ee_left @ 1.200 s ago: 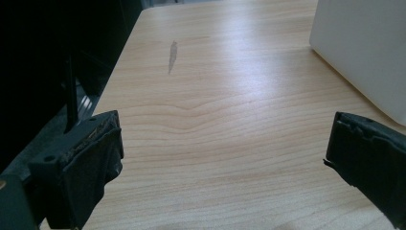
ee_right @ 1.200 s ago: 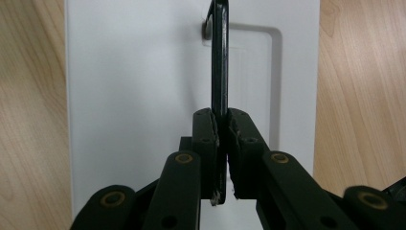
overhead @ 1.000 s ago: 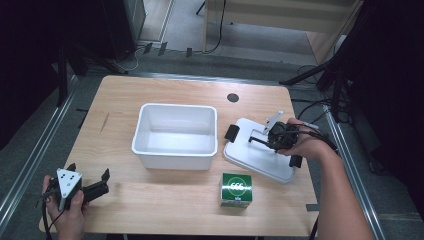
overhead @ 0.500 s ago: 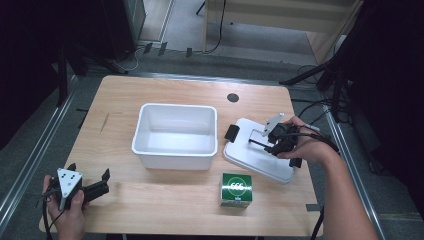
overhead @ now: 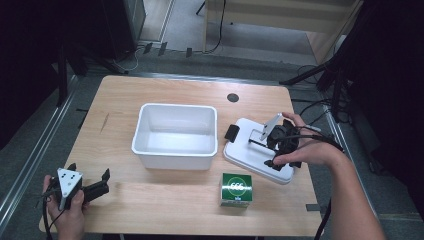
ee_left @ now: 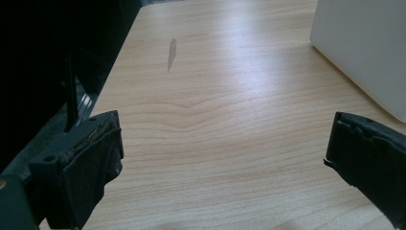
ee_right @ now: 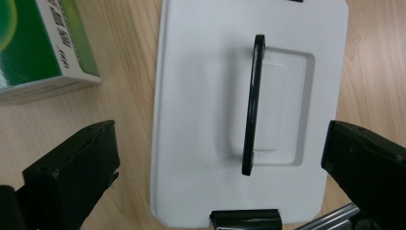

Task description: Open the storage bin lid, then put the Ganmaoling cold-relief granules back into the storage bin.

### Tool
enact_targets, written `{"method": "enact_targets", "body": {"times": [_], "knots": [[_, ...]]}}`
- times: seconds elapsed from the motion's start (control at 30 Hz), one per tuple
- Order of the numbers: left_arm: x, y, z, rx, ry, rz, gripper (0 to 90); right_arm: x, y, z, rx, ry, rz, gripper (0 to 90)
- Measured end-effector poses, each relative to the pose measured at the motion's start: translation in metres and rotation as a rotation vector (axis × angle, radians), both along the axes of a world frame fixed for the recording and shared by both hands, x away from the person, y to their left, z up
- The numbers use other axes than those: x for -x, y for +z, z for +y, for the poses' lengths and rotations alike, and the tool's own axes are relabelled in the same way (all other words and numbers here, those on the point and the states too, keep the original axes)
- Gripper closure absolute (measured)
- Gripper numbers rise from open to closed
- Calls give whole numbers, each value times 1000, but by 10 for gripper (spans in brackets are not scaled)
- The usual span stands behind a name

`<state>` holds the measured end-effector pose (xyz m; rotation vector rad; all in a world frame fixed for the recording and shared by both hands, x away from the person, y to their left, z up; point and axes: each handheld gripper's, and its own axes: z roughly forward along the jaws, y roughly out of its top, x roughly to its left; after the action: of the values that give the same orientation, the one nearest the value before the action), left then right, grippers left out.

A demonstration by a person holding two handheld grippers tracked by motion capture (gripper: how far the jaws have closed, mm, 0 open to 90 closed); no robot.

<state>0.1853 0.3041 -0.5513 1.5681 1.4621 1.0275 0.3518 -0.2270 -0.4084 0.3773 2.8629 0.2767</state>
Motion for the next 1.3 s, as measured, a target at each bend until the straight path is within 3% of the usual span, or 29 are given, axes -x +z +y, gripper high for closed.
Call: {"method": "enact_targets", "body": {"times": [0.17,0.33,0.6,0.73,0.8,1.07,1.3], "knots": [[0,0,0,1,0,2,0,9,5,6,-10,31,13,0],[0,0,0,1,0,6,0,17,7,14,-11,41,-29,0],[0,0,0,1,0,4,0,25,6,20,-29,58,-34,0],[0,0,0,4,0,5,0,32,2,26,-38,55,-84,0],[0,0,0,3,0,5,0,33,1,27,-44,55,-86,0],[-1,0,0,1,-2,9,0,43,-2,37,-19,94,-46,0],[0,0,0,4,-2,4,0,53,-8,47,-11,127,-40,0]]}}
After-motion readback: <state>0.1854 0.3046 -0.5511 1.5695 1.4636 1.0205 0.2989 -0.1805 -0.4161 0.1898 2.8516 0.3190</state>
